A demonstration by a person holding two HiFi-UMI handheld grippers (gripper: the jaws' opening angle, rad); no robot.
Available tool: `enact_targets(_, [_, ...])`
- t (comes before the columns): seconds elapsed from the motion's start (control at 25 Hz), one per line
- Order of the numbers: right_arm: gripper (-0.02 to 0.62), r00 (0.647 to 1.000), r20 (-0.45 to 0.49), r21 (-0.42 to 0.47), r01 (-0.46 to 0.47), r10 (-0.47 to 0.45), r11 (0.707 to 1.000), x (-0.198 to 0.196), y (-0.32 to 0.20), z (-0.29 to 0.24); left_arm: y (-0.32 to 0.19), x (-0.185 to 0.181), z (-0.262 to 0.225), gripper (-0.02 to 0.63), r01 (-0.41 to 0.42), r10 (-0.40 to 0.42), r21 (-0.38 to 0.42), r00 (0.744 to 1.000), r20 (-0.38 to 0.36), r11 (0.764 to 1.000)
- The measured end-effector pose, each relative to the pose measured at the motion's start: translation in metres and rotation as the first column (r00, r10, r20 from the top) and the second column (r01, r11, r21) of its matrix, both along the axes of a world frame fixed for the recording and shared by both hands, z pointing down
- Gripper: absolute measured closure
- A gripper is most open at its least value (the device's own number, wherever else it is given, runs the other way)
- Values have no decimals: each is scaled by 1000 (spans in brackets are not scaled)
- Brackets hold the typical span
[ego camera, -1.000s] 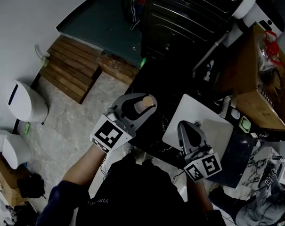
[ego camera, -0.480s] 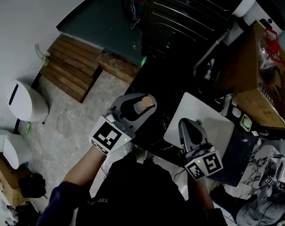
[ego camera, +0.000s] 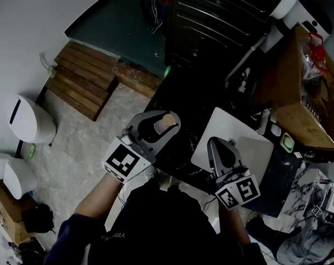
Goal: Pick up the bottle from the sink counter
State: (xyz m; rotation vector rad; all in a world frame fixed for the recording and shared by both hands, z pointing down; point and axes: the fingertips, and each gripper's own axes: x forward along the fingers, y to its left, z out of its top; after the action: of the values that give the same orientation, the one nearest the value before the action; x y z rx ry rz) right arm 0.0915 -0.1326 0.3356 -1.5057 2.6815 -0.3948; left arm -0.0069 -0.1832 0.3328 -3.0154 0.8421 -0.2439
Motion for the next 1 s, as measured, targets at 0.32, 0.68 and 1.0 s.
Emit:
enact_targets(0.32, [571,1000,-1,1,10,-10,1000,-5,1,0,5,-4,4,465,5,-5,-16,1000,0,1000])
enact_targets(0.68, [571,1000,-13,0,24,-24,1000,-10,2,0,9,-4,8,465,6,-6,-33,1000,-2,999])
enact_targets(1.0, [571,999,-21,-5,27,-27,1000,-11,0,1,9,-2,11,465,2,-2,-38,1000,-4,999])
